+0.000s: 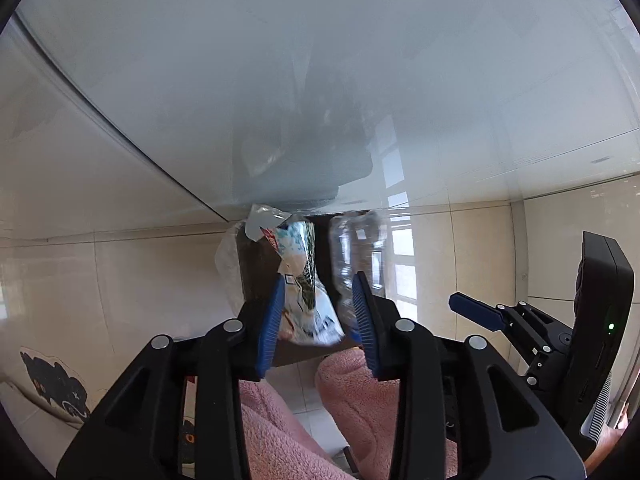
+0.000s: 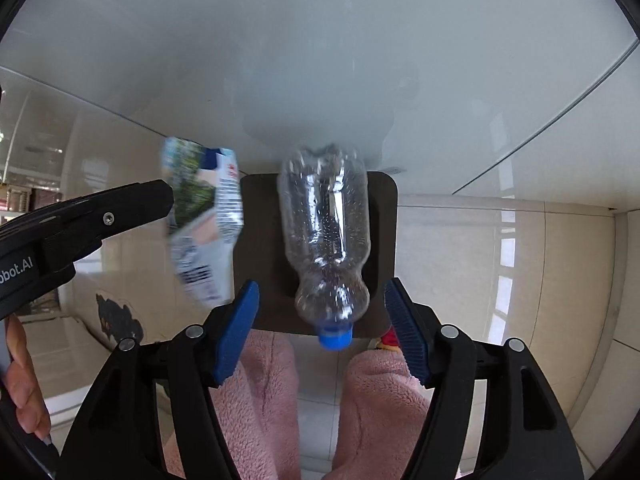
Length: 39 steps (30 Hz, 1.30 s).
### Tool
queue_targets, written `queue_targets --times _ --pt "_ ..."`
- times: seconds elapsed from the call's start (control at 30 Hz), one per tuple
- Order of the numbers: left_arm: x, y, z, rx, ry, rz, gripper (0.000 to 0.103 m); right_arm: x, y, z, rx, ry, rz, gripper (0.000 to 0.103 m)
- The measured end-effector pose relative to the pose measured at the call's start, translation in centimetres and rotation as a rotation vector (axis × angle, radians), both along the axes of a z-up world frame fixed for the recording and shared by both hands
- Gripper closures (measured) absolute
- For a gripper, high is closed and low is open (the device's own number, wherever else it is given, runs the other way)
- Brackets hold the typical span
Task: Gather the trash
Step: 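Carry both items down over the black bin and open both tools, then grasp the crumpled paper with the right tool while the left tool grasps the white carton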
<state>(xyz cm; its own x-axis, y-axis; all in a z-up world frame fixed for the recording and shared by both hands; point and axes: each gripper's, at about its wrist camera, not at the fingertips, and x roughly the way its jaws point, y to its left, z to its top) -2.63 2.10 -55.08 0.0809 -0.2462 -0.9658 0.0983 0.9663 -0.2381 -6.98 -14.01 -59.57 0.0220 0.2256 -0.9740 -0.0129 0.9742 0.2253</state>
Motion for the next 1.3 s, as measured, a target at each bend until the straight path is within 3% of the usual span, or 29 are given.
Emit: queue_targets --times 0.23,0.37,0.47,0.67,0.8,1.0,1.2,1.3 --pt "-0.4 0.8 1.9 0.023 -0.015 0.000 0.058 0.3 0.1 1.1 -0.011 -0.006 -0.011 0.032" --pt "-1.0 0.7 4.1 0.040 -0.052 0.013 0.047 0.7 -0.5 2.2 -0.024 -0.040 0.026 0.032" --pt "-1.6 0.6 5.7 0.057 -0.081 0.025 0.036 0.8 -0.7 5.3 -0.038 -0.101 0.081 0.031" --pt "-2.9 1.3 11.0 0.070 -0.131 0.030 0.017 0.9 -2.3 14.0 -0.040 -0.214 0.127 0.016" --pt "-2.9 2.0 15.9 0.074 -0.171 0.058 0.013 1.3 -3.0 21.2 -0.013 -0.279 0.145 0.007" --pt "-1.5 2.7 23.7 0.099 -0.282 0.077 0.009 2.5 -3.2 31.3 0.012 -0.462 0.164 0.004" --pt "1.6 4.0 29.9 0.105 -0.379 0.095 0.009 5.1 -2.9 34.6 0.042 -0.522 0.123 0.004" --pt "3.4 5.0 30.8 0.089 -0.412 0.110 0.009 6.3 -2.4 34.7 0.051 -0.521 0.109 0.004"
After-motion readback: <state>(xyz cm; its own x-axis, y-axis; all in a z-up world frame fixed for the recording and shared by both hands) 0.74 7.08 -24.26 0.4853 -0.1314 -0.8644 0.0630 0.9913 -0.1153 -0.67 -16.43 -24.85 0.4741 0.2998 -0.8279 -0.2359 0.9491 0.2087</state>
